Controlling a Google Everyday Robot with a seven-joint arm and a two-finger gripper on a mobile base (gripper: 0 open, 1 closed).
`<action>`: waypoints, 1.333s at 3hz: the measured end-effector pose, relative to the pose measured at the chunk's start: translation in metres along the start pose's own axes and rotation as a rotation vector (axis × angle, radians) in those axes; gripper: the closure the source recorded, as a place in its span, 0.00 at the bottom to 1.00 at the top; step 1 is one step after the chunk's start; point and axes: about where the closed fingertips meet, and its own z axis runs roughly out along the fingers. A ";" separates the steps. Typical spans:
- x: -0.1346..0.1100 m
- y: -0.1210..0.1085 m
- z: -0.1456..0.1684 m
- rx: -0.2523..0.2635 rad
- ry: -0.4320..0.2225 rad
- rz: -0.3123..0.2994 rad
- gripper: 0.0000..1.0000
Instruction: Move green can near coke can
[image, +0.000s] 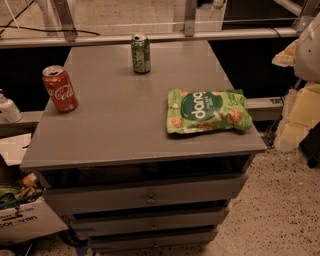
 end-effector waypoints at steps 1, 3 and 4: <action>0.000 0.000 0.000 0.000 0.000 0.000 0.00; -0.022 -0.006 0.012 0.007 -0.123 0.029 0.00; -0.070 -0.050 0.066 0.047 -0.255 0.117 0.00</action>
Offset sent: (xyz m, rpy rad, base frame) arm 0.0163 0.0214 -0.0082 0.1491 -0.0350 0.0018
